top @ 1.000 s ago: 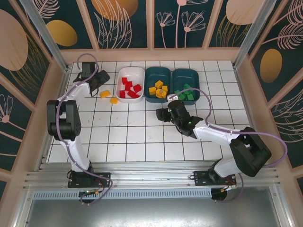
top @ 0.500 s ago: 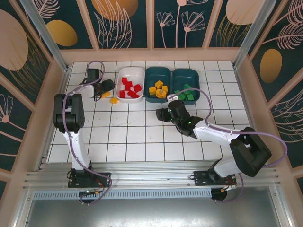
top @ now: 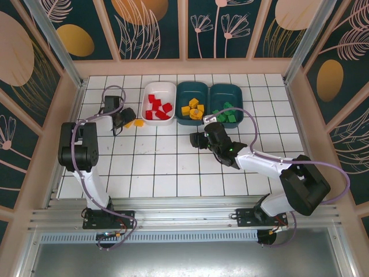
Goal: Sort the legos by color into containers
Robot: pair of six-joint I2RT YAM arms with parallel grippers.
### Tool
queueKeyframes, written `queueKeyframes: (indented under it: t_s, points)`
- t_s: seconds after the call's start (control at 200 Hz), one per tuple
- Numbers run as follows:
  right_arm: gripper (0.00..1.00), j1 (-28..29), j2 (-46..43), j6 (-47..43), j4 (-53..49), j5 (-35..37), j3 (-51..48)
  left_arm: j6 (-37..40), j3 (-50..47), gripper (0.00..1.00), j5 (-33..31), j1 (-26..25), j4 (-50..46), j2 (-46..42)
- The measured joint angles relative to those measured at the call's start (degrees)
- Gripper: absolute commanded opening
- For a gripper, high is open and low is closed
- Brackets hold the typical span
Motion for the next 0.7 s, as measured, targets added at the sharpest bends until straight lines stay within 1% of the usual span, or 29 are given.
queueKeyframes:
  t_s: [0.19, 0.35, 0.445, 0.575, 0.701]
  points:
    - [0.72, 0.0, 0.0, 0.0, 0.0, 0.0, 0.0, -2.7, -3.5, 0.55, -4.6, 0.0, -1.7, -3.2]
    - [0.72, 0.1, 0.0, 0.0, 0.0, 0.0, 0.0, -2.9, -3.9, 0.54, -5.6, 0.0, -2.4, -3.9]
    - [0.72, 0.2, 0.0, 0.0, 0.0, 0.0, 0.0, -3.2, -4.9, 0.59, -5.5, -0.1, -2.5, -4.7]
    - [0.72, 0.3, 0.0, 0.0, 0.0, 0.0, 0.0, -3.4, -5.7, 0.69, -6.1, -1.5, -3.8, -6.8]
    - [0.72, 0.3, 0.2, 0.0, 0.0, 0.0, 0.0, -2.8, -5.4, 0.72, -9.9, -4.5, -4.9, -7.7]
